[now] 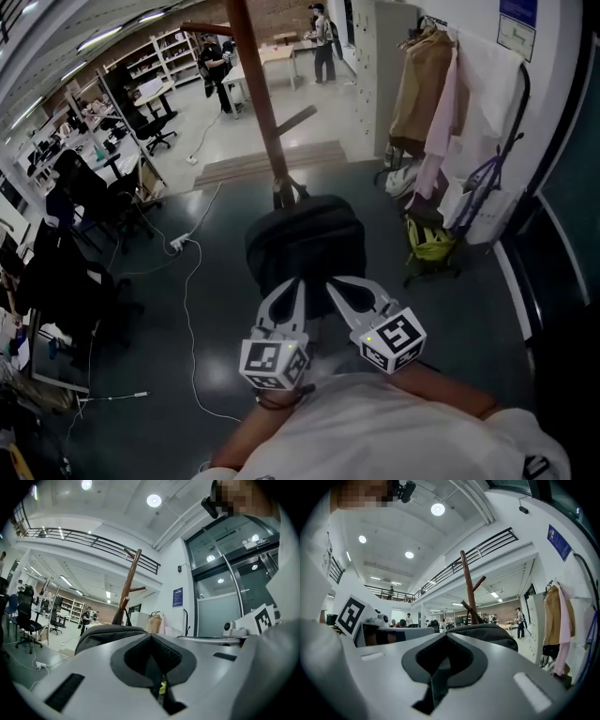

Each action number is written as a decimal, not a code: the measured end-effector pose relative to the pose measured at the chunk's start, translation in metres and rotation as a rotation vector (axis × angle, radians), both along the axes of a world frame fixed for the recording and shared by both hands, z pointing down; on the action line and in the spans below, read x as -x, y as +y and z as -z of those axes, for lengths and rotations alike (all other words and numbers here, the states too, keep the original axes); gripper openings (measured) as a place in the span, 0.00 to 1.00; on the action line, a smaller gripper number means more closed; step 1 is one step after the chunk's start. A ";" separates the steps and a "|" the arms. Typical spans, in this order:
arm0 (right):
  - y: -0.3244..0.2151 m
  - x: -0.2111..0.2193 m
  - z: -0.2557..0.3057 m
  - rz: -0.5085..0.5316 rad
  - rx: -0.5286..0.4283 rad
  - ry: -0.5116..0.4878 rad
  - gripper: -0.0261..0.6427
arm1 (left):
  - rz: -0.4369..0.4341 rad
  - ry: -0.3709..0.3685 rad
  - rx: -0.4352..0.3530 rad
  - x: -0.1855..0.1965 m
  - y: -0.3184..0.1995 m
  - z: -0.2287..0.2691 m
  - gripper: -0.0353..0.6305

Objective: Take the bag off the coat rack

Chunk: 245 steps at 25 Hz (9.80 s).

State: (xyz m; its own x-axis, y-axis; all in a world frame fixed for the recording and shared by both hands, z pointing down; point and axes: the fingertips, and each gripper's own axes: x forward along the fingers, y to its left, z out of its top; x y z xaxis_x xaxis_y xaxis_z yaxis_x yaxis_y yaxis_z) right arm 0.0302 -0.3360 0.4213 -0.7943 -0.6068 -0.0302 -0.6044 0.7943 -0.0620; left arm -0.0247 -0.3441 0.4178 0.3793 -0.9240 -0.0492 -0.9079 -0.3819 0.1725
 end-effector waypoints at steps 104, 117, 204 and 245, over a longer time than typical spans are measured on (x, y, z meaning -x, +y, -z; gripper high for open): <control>-0.230 0.088 0.055 -0.247 -0.026 0.166 0.08 | -0.166 -0.035 -0.043 0.125 -0.169 0.049 0.06; -0.197 0.087 0.079 -0.263 -0.045 0.084 0.08 | -0.176 -0.035 -0.040 0.135 -0.141 0.050 0.06; 0.218 -0.028 0.040 -0.178 0.019 -0.092 0.07 | -0.042 -0.002 0.010 0.016 0.239 0.017 0.06; 0.254 0.030 0.045 -0.166 0.018 -0.084 0.07 | -0.022 -0.010 -0.022 0.077 0.283 0.032 0.06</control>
State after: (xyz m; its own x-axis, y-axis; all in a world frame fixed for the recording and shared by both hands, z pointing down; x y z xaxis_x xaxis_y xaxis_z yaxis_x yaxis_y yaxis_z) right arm 0.0003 -0.0818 0.3766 -0.6781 -0.7306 -0.0804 -0.7194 0.6821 -0.1309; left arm -0.1015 -0.0615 0.3857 0.4004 -0.9140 -0.0656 -0.9009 -0.4057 0.1544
